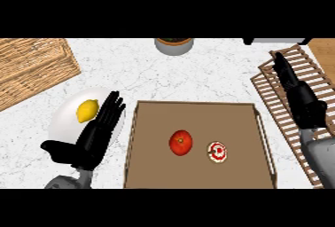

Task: Pick the tomato from the tray and place it in the tiered shelf

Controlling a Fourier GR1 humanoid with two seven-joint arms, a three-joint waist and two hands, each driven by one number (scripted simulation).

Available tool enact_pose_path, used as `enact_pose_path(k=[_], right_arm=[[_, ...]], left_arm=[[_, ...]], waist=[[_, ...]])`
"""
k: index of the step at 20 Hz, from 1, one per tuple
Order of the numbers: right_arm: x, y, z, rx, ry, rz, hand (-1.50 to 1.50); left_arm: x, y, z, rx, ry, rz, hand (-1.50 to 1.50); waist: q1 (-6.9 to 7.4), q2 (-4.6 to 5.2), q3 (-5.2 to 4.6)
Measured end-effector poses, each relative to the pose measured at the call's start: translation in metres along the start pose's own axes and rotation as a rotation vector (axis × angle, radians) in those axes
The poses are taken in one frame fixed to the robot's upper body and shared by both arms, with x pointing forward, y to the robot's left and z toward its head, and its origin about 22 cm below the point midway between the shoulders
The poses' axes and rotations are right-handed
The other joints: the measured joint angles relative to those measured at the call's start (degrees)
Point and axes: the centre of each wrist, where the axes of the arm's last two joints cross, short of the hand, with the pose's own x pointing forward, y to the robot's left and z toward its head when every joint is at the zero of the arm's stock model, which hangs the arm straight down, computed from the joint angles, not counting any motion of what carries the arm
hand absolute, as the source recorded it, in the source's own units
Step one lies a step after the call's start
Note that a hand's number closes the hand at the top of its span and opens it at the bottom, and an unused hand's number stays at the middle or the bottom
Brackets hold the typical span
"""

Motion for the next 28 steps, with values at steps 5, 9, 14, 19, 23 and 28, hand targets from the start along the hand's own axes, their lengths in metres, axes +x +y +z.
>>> enact_pose_path(k=[5, 9, 14, 19, 23, 28], right_arm=[[0.036, 0.079, -0.004, 0.118, -0.106, -0.099, 1.5], [0.032, 0.099, 0.0, 0.002, -0.066, 0.044, 1.5], [0.041, 0.187, 0.038, -0.061, -0.077, 0.088, -1.5], [0.064, 0.243, 0.075, -0.037, -0.056, 0.158, -1.5], [0.068, 0.255, 0.081, -0.025, -0.003, 0.334, -1.5], [0.085, 0.258, 0.078, 0.037, 0.112, 0.582, -1.5]], left_arm=[[0.003, 0.046, 0.005, 0.124, 0.064, -0.154, 0.0], [0.001, 0.09, 0.021, 0.246, 0.163, -0.266, 0.0], [0.006, 0.12, 0.032, 0.317, 0.22, -0.314, 0.0], [0.007, 0.14, 0.039, 0.354, 0.251, -0.319, 0.0], [0.009, 0.149, 0.046, 0.371, 0.268, -0.317, 0.0], [0.007, 0.151, 0.051, 0.379, 0.274, -0.317, 0.0]], waist=[[1.44, 1.08, -0.3], [1.03, 0.88, -0.73], [0.34, 1.03, -0.59], [-0.63, 0.95, -0.63], [-1.8, 0.46, -0.76], [-2.11, 0.34, -0.76]])
